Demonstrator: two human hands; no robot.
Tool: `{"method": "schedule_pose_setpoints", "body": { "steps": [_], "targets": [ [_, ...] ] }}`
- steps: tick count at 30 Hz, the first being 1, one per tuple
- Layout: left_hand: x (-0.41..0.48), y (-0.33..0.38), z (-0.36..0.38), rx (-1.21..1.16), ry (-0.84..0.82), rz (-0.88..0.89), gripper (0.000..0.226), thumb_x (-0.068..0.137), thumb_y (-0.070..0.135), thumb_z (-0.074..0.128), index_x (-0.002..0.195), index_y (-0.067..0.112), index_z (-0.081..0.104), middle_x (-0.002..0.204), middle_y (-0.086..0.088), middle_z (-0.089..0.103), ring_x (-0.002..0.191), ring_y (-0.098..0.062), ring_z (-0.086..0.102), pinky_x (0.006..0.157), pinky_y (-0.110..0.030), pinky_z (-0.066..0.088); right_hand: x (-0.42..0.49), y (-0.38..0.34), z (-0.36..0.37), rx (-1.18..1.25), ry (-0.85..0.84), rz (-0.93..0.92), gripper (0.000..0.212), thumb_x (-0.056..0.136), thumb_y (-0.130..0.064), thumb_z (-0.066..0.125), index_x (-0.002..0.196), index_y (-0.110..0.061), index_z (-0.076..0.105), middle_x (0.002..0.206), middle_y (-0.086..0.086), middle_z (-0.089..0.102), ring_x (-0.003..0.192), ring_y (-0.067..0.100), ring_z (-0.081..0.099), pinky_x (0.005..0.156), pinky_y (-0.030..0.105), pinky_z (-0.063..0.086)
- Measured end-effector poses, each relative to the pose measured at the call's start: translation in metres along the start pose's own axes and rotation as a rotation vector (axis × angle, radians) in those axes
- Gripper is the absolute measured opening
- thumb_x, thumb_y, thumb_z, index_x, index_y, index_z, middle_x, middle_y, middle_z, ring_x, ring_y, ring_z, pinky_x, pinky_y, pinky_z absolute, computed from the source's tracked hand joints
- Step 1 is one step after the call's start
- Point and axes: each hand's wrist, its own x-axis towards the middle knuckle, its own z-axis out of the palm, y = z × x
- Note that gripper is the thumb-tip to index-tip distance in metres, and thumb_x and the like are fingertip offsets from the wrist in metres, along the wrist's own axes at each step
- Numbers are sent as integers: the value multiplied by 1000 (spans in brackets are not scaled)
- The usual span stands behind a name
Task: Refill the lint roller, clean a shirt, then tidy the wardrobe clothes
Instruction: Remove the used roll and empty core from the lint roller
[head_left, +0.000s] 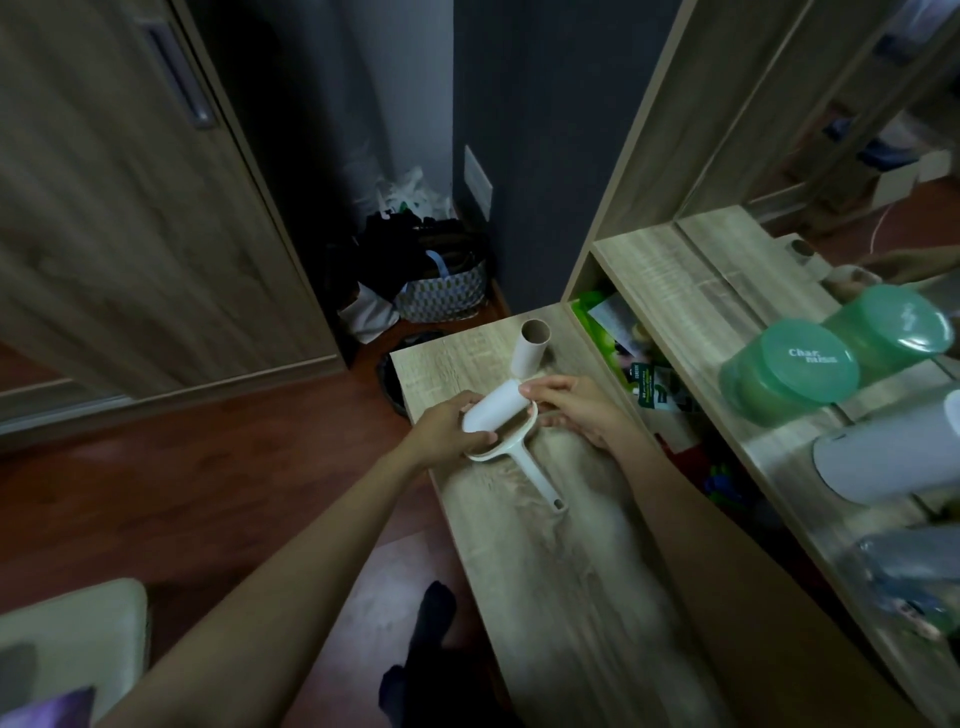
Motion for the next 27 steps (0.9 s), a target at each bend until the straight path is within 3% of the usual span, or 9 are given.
{"method": "schedule_pose_setpoints", "body": {
  "steps": [6,13,17,23,25,27],
  "targets": [
    [-1,4,0,39,-13,70,53,84,32,72,130,16,52,121,-7,61,107,-24,57,84,-33,44,2,-6,-10,-56,-50,28,24,78,-16,76,101,-7,72,98,9,73,82,14,70,66,23,56],
    [-4,6,0,40,-81,104,46,87,25,68,123,13,42,108,-10,59,91,-24,57,65,-28,41,-4,-11,-12,-53,-101,36,22,81,-13,73,101,-5,71,92,9,72,75,13,67,59,19,54],
    [-7,5,4,18,-109,95,45,89,22,64,122,13,36,107,-13,57,89,-27,60,71,-42,49,-5,-9,-9,-98,-92,10,20,80,-15,74,97,-6,71,96,14,71,79,17,66,57,19,52],
    [-12,5,8,-29,-78,169,66,90,31,65,143,25,27,108,-6,57,93,-23,60,78,-35,49,-8,-6,-11,-139,-92,-56,21,82,-13,71,99,-1,70,95,15,70,81,18,65,56,20,53],
    [-12,11,5,-151,-70,61,59,90,43,61,141,31,34,107,-2,59,94,-20,61,81,-32,50,-10,-7,-13,-147,-94,-70,18,82,-12,71,97,-3,71,96,15,71,81,16,66,56,20,52],
    [-9,17,1,-268,-88,-96,51,90,55,50,131,26,49,115,-3,58,95,-15,60,83,-30,48,-11,-7,-16,-169,-83,-88,14,82,-11,71,94,-4,72,98,14,71,79,14,65,55,19,52]
  ]
}}
